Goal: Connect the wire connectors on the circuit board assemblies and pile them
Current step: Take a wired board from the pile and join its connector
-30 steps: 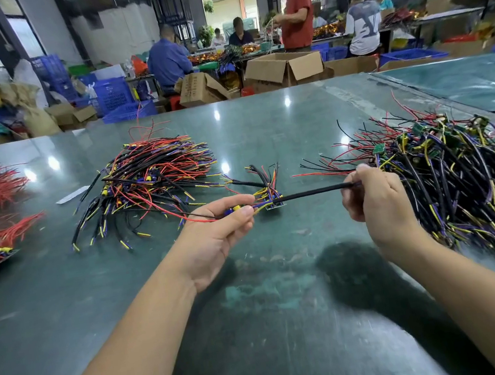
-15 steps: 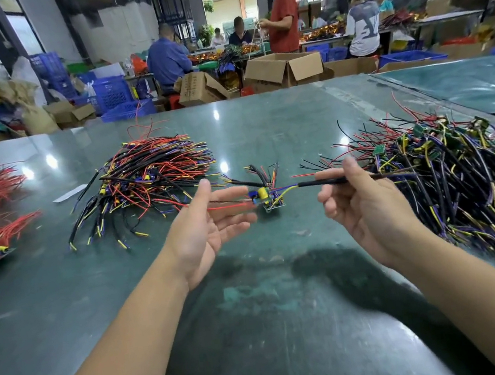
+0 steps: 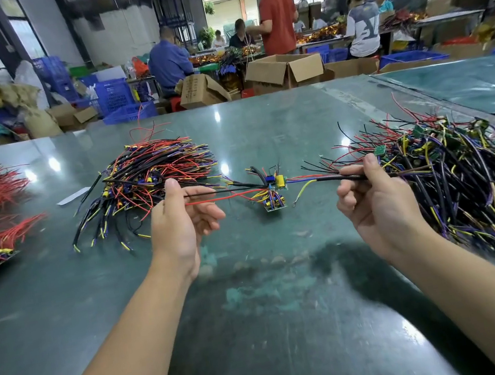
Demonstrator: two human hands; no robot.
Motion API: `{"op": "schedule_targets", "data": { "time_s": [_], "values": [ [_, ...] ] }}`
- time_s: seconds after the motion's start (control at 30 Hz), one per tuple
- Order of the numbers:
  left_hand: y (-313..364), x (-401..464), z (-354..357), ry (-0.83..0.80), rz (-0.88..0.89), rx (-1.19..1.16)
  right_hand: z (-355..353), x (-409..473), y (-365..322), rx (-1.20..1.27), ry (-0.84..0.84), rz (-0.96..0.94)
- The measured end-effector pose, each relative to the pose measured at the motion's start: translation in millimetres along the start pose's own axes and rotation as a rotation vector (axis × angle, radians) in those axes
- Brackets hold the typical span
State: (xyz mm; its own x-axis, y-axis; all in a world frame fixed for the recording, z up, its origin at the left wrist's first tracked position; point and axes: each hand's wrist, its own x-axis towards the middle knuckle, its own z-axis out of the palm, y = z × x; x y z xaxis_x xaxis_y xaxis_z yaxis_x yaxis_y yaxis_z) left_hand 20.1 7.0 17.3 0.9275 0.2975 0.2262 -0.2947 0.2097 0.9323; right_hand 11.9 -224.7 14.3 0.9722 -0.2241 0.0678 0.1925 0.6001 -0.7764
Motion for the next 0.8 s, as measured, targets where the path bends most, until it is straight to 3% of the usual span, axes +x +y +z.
{"op": "schedule_targets", "data": {
  "time_s": [0.2,0.3,0.37,0.47,0.53,0.6,0.67,0.73,0.8],
  "values": [
    [-3,-4,8,-0.011,0.081,0.040,1,11,-4,0.118,0.067,0.088],
    [-3,-8,10,-0.073,0.043,-0.017,-4,9,-9,0.088,0.087,0.262],
    [0,-8,8,-0.087,0.022,-0.086,-6,2,-14,-0.001,0.009,0.470],
    [5,-6,6,-0.066,0.005,-0.172,2,-17,-21,-0.257,-0.254,0.695],
    [7,-6,5,-0.061,-0.013,-0.217,8,-24,-18,-0.468,-0.380,0.552],
    [8,-4,4,-0.060,-0.046,-0.260,12,-29,-9,-0.764,-0.411,0.130],
    [11,-5,3,-0.074,-0.080,-0.284,8,-29,1,-1.214,-0.455,-0.244],
    [10,-5,3,-0.082,-0.099,-0.283,3,-28,12,-1.451,-0.609,-0.359],
    [10,-5,4,-0.081,-0.099,-0.284,4,-31,21,-1.515,-0.683,-0.365]
  ]
}}
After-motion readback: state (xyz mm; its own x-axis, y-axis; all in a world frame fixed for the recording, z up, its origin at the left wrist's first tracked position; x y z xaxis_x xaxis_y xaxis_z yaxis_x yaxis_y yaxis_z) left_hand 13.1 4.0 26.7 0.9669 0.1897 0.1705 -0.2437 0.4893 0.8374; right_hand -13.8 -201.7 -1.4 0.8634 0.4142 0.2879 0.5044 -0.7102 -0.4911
